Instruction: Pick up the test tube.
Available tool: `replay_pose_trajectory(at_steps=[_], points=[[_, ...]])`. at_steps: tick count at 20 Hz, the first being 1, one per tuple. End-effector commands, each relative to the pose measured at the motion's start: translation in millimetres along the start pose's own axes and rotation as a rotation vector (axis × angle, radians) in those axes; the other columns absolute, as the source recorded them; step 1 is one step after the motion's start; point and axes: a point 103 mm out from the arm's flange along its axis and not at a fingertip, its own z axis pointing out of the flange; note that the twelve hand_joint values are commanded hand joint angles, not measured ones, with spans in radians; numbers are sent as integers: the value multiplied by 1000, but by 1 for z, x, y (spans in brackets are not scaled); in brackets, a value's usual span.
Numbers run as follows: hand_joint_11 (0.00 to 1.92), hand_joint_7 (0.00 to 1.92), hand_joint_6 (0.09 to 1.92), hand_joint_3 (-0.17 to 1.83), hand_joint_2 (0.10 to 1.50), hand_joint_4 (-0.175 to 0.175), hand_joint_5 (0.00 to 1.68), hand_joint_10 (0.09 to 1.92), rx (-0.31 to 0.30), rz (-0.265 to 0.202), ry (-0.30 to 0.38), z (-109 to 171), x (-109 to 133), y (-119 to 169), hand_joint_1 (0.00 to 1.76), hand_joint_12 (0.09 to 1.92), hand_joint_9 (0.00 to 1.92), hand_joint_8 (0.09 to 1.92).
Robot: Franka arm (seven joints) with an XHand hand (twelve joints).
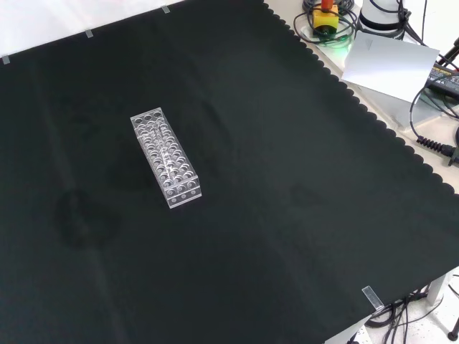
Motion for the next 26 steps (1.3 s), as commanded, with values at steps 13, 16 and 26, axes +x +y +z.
replay_pose_trajectory(at_steps=[13,16,26], points=[[0,0,87,225,963,2,0,87,60,-47,-15,10,7,45,238,1030,95,336],[0,0,87,159,992,1,8,249,93,-58,-10,16,10,68,242,1069,26,381],[0,0,87,117,1002,-8,48,427,210,-63,26,51,14,130,279,1134,0,496]])
